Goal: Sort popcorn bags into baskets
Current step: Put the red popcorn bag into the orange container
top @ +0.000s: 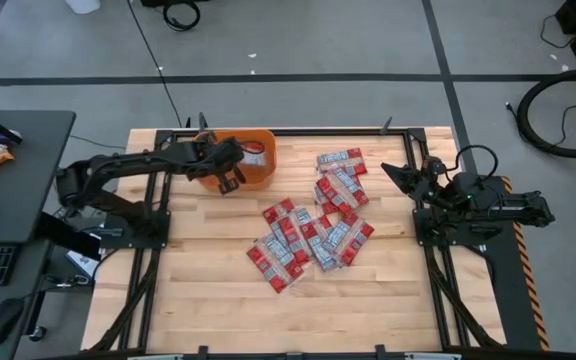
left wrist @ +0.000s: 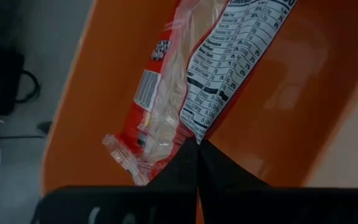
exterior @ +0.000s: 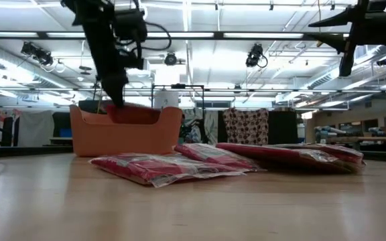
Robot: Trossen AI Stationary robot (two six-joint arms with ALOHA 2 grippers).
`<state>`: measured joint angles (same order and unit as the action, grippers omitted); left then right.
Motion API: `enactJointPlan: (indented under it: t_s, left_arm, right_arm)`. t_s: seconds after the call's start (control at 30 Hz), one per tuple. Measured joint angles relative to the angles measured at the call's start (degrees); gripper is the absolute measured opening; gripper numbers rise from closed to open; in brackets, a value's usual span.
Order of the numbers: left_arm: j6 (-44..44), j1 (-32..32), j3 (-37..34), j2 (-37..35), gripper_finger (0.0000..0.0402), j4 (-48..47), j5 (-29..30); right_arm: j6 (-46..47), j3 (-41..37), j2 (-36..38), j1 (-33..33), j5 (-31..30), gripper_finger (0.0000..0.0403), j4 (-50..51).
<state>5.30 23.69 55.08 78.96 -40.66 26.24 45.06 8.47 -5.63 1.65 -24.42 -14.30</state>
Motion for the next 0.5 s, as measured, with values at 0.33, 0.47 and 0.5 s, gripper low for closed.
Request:
enactJointPlan:
  t_s: [0.33, 0.47, 0.5]
  left_arm:
    - [2.7, 4.2, -6.5, -0.1, 0.0000, 7.7, -3.5]
    - [1.8, 4.3, -8.1, -0.1, 0.0003, 9.1, -3.7]
    - [1.8, 4.3, -8.3, 0.2, 0.0004, 9.0, -3.7]
  right_arm:
    - [0.2, 0.0, -0.1, 0.0, -0.2, 0.0089, 0.4]
    - [0.2, 0.0, -0.1, 0.0, -0.2, 0.0089, 0.5]
    - [0.2, 0.0, -0.1, 0.0, -0.2, 0.0089, 0.4]
